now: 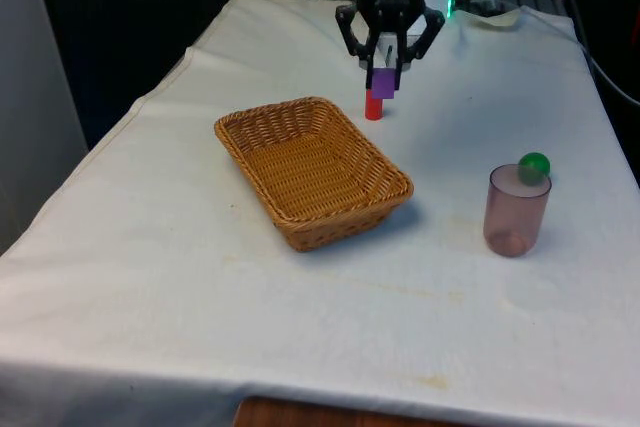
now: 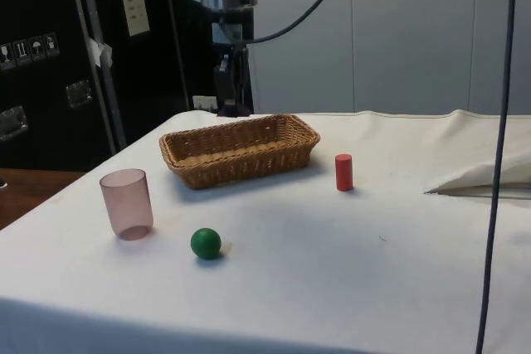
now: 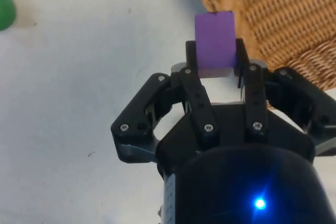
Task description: Pick up the triangular block and place it into the basket.
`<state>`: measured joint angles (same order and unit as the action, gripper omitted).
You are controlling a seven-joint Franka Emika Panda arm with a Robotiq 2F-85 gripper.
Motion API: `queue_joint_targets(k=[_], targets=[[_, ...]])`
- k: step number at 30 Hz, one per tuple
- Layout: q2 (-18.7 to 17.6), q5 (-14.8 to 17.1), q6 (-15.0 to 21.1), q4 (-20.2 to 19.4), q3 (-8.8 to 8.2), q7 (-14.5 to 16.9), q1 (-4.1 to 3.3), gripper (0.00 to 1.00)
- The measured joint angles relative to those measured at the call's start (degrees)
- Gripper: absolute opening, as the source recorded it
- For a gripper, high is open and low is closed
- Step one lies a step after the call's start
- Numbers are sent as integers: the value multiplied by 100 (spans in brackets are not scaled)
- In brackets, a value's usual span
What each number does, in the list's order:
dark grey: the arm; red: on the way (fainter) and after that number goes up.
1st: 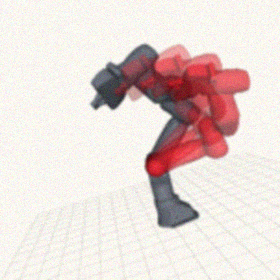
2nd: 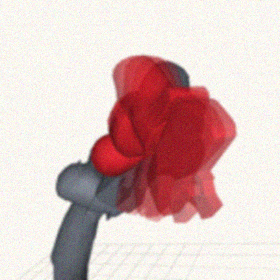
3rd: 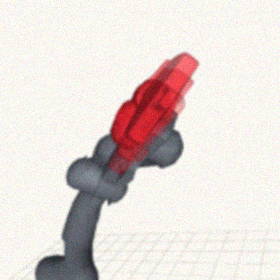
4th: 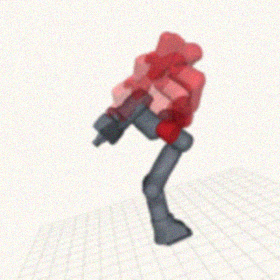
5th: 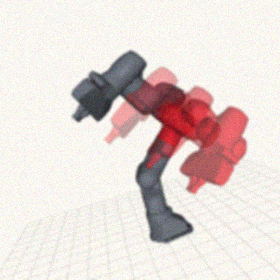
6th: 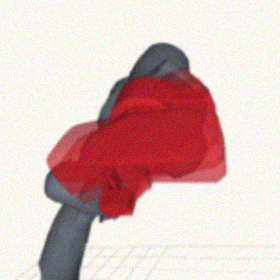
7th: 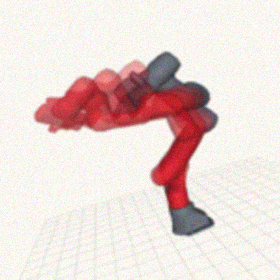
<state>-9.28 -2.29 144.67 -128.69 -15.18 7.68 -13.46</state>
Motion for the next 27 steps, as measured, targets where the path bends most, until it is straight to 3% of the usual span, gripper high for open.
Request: queue_joint_targets(k=[12,27], targets=[[-390,126,6,395,-355,476,46,34],[-1054,338,178,796,-567,785,103,34]])
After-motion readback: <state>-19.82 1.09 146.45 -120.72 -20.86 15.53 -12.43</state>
